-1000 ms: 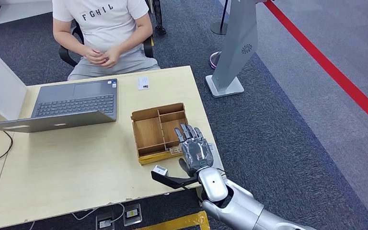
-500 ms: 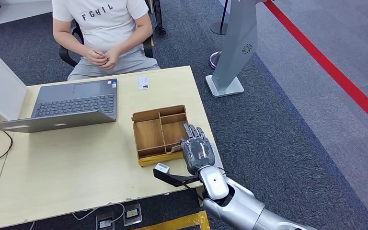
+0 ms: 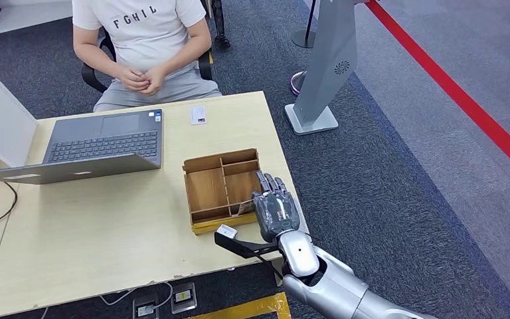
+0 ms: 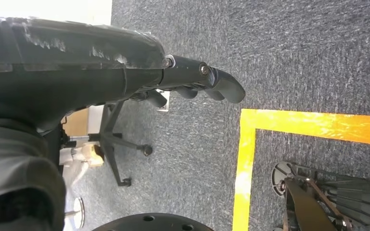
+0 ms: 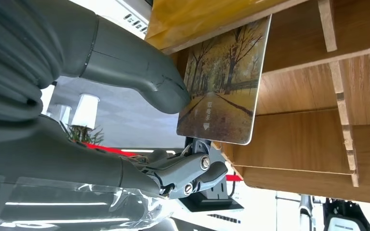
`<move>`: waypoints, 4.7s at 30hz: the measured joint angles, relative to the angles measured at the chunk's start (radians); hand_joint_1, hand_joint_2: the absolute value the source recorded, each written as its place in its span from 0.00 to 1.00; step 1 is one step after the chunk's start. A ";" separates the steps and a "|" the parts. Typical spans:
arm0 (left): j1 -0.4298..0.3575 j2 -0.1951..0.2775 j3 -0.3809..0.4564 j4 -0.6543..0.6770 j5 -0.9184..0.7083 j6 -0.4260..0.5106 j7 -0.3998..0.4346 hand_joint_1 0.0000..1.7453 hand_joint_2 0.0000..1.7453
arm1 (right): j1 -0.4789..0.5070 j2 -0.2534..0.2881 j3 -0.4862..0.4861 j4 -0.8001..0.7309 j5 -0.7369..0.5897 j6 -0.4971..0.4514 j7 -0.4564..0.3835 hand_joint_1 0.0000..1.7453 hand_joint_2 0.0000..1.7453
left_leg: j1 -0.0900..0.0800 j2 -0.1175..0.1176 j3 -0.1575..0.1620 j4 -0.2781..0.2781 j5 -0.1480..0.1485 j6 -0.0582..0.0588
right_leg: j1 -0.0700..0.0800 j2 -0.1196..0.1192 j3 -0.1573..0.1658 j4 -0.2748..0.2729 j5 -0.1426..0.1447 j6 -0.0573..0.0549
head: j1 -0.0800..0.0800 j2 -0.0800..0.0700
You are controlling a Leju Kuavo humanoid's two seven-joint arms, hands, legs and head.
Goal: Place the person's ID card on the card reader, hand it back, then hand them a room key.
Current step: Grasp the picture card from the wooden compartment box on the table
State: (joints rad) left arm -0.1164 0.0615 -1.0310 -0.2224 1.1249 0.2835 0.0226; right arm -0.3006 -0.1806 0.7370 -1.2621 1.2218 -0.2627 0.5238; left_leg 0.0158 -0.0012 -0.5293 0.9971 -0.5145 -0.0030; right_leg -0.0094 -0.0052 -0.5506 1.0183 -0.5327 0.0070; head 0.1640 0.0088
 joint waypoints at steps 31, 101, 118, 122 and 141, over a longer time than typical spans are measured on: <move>0.000 0.001 -0.001 0.000 -0.010 -0.012 -0.004 0.00 0.00 | 0.015 -0.002 -0.018 -0.036 -0.025 0.027 -0.043 0.00 1.00 | 0.000 0.000 0.000 0.000 0.001 -0.003 | 0.000 0.000 -0.002 0.003 -0.001 -0.002 | 0.000 0.000; 0.000 0.001 -0.001 0.000 -0.002 0.018 0.006 0.00 0.00 | 0.017 0.005 0.021 -0.084 -0.020 0.054 -0.062 1.00 1.00 | 0.001 0.000 0.000 0.000 0.001 -0.004 | 0.001 0.000 -0.002 0.005 -0.001 -0.002 | 0.000 0.000; 0.000 0.001 -0.001 0.000 -0.012 0.013 -0.001 0.00 0.00 | 0.027 0.004 0.020 -0.076 -0.025 0.046 -0.053 1.00 1.00 | 0.001 0.000 0.000 0.000 0.001 -0.004 | 0.001 0.000 -0.003 0.005 -0.001 -0.002 | 0.000 0.000; 0.000 0.001 -0.001 0.000 -0.012 0.013 -0.001 0.00 0.00 | 0.027 0.004 0.020 -0.076 -0.025 0.046 -0.054 1.00 1.00 | 0.001 0.000 0.000 0.000 0.001 -0.004 | 0.001 0.000 -0.003 0.005 -0.001 -0.002 | 0.000 0.000; 0.000 0.001 -0.001 0.000 -0.014 0.019 -0.001 0.00 0.00 | 0.027 0.003 0.020 -0.077 -0.036 0.017 -0.069 1.00 1.00 | 0.001 0.000 0.000 0.000 0.001 -0.005 | 0.001 0.000 -0.003 0.007 -0.003 -0.005 | 0.000 0.000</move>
State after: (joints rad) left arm -0.1166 0.0626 -1.0323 -0.2224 1.1107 0.3026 0.0214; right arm -0.2736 -0.1774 0.7572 -1.3388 1.1853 -0.2453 0.4546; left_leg 0.0169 -0.0009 -0.5289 0.9971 -0.5131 -0.0081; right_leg -0.0084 -0.0050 -0.5536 1.0250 -0.5355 0.0023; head 0.1640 0.0088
